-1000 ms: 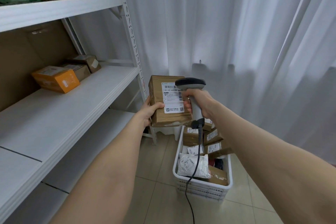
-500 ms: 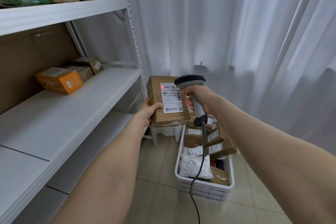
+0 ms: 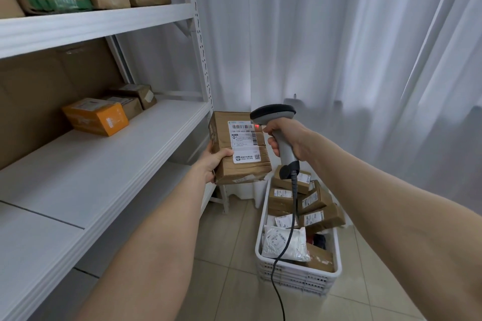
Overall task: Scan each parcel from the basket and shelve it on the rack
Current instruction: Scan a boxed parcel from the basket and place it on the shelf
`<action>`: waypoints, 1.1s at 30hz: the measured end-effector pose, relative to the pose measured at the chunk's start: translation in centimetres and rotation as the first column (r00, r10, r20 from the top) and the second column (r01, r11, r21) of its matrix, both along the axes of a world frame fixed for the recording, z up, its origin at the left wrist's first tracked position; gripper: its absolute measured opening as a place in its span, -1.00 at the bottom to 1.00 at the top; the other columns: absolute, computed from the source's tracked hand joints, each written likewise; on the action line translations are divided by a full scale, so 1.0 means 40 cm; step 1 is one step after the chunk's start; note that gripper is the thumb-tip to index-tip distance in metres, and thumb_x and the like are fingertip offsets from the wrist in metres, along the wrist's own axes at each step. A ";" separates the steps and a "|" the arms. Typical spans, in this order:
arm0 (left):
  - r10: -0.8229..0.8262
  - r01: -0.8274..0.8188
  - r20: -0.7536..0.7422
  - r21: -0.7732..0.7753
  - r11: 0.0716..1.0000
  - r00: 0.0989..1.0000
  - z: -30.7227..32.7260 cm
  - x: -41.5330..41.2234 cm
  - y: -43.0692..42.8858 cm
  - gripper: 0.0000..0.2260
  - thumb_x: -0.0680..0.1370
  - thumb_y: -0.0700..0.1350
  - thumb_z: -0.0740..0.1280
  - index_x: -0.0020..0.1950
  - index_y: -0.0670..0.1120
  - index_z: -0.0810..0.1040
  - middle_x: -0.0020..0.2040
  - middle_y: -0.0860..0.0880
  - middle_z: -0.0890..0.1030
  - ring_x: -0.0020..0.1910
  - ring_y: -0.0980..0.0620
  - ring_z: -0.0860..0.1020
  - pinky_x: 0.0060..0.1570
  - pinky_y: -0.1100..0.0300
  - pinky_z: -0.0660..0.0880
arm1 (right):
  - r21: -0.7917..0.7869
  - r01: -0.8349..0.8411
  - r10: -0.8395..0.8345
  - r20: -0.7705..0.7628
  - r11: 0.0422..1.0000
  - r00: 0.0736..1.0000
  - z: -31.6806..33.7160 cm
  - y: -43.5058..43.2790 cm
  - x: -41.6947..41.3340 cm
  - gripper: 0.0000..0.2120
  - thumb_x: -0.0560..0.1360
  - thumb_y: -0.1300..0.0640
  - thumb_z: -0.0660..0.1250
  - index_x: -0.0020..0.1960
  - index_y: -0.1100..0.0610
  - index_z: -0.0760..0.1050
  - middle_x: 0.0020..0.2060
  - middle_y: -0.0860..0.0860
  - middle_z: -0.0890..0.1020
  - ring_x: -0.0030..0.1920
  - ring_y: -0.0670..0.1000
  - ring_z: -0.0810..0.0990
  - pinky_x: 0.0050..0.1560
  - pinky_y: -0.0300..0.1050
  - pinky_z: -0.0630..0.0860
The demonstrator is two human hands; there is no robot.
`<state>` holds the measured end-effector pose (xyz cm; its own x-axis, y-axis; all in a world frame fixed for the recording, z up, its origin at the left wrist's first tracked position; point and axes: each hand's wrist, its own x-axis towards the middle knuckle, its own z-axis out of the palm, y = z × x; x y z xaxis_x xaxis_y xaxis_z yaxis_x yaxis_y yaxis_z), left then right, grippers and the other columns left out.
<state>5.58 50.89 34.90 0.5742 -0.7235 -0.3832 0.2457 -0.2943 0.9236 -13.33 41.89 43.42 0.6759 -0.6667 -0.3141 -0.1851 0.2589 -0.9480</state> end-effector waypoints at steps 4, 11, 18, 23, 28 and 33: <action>0.001 -0.001 0.001 -0.002 1.000 1.000 0.003 0.025 0.018 -0.42 0.45 -0.14 0.45 0.41 0.14 0.32 0.09 -0.07 0.57 -0.04 -0.07 0.55 -0.23 0.00 0.48 | 0.018 -0.015 0.015 0.003 1.000 1.000 0.002 0.009 0.026 -0.92 0.52 0.24 0.25 -0.15 0.19 0.42 -0.52 0.04 0.45 -0.58 -0.06 0.39 -0.52 -0.29 0.42; 0.033 -0.033 0.012 0.012 0.999 0.999 0.001 0.073 0.045 -0.39 0.43 -0.12 0.46 0.41 0.16 0.32 0.12 -0.08 0.57 0.03 -0.10 0.54 -0.08 -0.11 0.48 | 0.015 -0.056 0.056 -0.005 0.998 0.998 0.002 0.015 0.060 -0.97 0.53 0.24 0.26 -0.07 0.20 0.45 -0.51 0.04 0.47 -0.57 -0.06 0.41 -0.52 -0.28 0.43; 0.106 -0.106 0.005 0.005 0.994 0.994 0.013 0.087 0.071 -0.39 0.41 -0.11 0.48 0.40 0.17 0.35 0.06 -0.03 0.59 0.00 -0.09 0.56 -0.24 -0.05 0.51 | 0.003 -0.152 0.152 0.005 0.988 0.988 0.020 0.012 0.104 -0.92 0.52 0.24 0.25 -0.16 0.20 0.42 -0.55 0.03 0.47 -0.59 -0.06 0.41 -0.54 -0.28 0.43; 0.191 -0.191 0.013 -0.020 0.981 0.982 0.041 0.095 0.102 -0.40 0.40 -0.12 0.47 0.38 0.17 0.36 0.06 -0.01 0.59 -0.01 -0.06 0.56 -0.23 -0.04 0.52 | -0.028 -0.233 0.233 0.027 0.972 0.972 0.035 0.017 0.137 -0.86 0.52 0.24 0.23 -0.22 0.19 0.41 -0.55 0.03 0.45 -0.60 -0.06 0.38 -0.56 -0.29 0.41; 0.262 -0.262 0.046 -0.022 0.965 0.964 0.088 0.094 0.137 -0.39 0.39 -0.11 0.48 0.38 0.16 0.37 0.10 -0.04 0.58 0.02 -0.10 0.55 -0.19 -0.09 0.53 | 0.024 -0.252 0.249 0.096 0.967 0.964 0.057 0.019 0.156 -0.83 0.52 0.23 0.26 -0.25 0.16 0.41 -0.52 0.04 0.46 -0.58 -0.07 0.40 -0.54 -0.29 0.41; 0.306 -0.301 0.130 -0.062 0.952 0.943 0.195 0.105 0.181 -0.45 0.39 -0.05 0.49 0.32 0.19 0.39 0.07 0.01 0.59 0.01 -0.05 0.54 -0.27 -0.06 0.51 | 0.156 -0.109 0.065 0.260 0.982 0.963 0.082 0.013 0.174 -0.91 0.54 0.22 0.34 -0.12 0.20 0.46 -0.49 0.06 0.54 -0.56 -0.06 0.49 -0.47 -0.25 0.51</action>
<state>9.78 58.14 42.69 0.8138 -0.5201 -0.2594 0.1881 -0.1866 0.9643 -6.35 42.42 46.69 0.8006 -0.5544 -0.2273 0.0262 0.4114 -0.9111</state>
